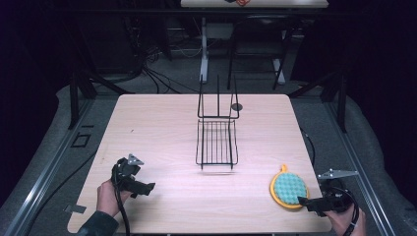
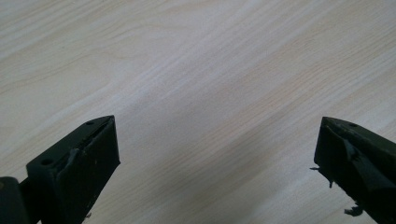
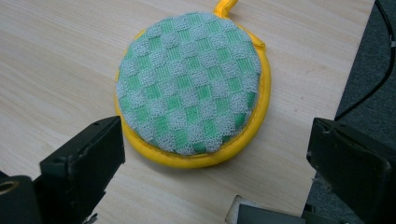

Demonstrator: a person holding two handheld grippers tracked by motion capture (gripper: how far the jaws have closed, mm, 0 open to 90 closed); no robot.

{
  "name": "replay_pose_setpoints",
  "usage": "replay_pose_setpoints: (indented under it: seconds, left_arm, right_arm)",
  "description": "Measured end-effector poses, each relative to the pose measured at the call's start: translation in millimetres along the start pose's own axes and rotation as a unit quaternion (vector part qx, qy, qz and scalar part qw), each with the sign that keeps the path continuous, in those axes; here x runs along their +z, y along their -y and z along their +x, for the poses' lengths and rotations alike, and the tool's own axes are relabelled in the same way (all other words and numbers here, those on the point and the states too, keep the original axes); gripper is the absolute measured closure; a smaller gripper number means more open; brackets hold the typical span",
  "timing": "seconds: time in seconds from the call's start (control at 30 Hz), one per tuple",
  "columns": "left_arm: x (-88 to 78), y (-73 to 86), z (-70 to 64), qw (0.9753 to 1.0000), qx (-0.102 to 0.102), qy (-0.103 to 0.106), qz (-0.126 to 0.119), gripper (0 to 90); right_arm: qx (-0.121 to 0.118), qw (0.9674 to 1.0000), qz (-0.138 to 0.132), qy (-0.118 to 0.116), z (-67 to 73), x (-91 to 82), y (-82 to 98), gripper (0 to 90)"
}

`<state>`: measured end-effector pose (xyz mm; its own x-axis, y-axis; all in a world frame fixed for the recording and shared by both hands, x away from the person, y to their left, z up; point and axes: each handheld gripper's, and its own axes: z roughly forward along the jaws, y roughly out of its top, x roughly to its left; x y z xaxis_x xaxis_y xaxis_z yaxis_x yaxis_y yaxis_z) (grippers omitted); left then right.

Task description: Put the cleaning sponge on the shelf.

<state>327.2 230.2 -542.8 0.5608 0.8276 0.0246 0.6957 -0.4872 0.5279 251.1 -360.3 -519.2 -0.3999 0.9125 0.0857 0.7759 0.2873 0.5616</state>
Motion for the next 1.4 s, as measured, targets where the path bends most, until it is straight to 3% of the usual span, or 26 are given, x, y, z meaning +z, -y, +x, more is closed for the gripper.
replay_pose_setpoints:
  seconds: [0.7,1.0,1.4]
  left_arm:
    - [2.0,-2.7,-1.0,1.0000,0.002,0.003,0.002,0.1]
    - [4.9,-2.7,-1.1,0.9999,0.004,0.005,0.010,0.1]
    - [6.4,-2.8,-0.7,0.9999,0.004,0.007,0.015,0.1]
  right_arm:
    - [-0.003,0.9998,0.008,-0.015,2.4,23.1,-27.0,0.0]
    - [0.000,0.9997,0.016,-0.018,-6.9,41.2,-39.9,0.1]
    - [0.017,0.9989,0.035,-0.027,-19.1,55.9,-41.1,15.5]
